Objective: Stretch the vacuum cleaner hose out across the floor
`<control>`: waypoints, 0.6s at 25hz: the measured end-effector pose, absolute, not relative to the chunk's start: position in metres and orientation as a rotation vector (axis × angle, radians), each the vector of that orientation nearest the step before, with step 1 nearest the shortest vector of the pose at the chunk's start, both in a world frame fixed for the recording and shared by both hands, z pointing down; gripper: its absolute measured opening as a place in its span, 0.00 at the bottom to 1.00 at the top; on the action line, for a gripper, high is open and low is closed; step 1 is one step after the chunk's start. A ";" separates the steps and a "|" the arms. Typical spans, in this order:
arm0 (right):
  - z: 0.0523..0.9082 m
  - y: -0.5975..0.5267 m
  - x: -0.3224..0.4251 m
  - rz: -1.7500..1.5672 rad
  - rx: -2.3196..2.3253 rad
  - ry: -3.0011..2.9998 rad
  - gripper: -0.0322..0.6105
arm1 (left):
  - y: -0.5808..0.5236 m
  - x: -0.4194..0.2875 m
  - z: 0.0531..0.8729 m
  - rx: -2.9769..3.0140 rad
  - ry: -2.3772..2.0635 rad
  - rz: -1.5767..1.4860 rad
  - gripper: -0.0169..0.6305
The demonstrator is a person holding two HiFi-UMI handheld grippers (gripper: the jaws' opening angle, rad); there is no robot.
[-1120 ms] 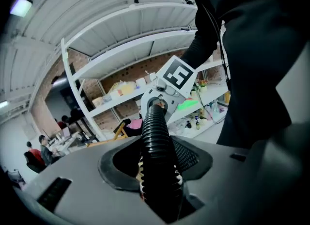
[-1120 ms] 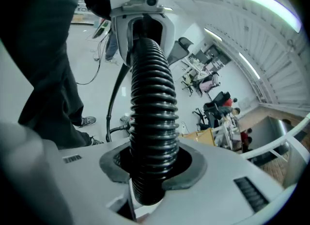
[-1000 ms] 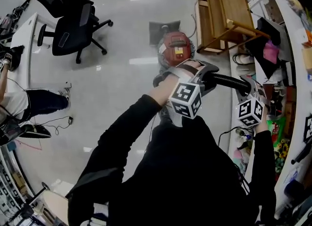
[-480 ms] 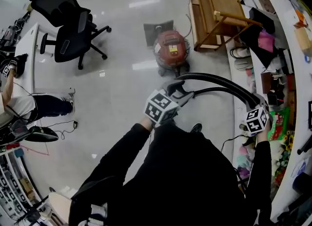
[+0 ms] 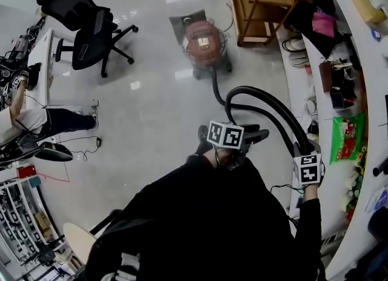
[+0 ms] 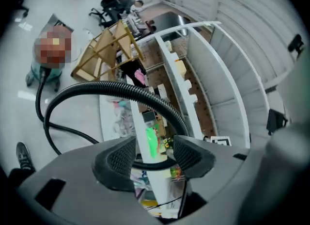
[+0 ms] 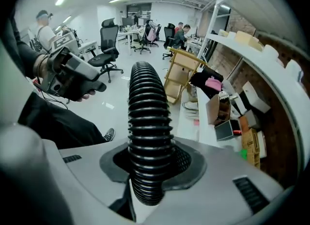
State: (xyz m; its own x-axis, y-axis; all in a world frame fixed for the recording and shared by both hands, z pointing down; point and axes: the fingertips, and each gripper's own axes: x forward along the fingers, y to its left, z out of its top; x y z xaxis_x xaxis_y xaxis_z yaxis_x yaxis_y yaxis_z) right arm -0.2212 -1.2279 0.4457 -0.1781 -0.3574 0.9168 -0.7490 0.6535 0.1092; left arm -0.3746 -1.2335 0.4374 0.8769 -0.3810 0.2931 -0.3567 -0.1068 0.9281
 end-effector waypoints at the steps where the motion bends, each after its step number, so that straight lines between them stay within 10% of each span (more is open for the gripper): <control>1: 0.449 -1.213 -0.218 0.474 0.885 -1.771 0.26 | -1.231 -0.367 0.438 1.655 -0.563 -0.056 0.39; 15: 0.433 -1.098 -0.274 0.490 0.951 -1.631 0.26 | -1.106 -0.380 0.440 1.500 -0.372 -0.199 0.48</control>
State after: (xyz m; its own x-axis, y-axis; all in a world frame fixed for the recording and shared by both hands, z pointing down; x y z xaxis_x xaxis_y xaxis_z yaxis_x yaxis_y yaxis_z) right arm -0.2736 -1.0980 0.4334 -0.0446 -0.3254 0.9445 -0.7923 0.5873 0.1650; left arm -0.3805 -1.1061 0.4399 0.9276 -0.3548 0.1168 -0.0988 0.0683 0.9928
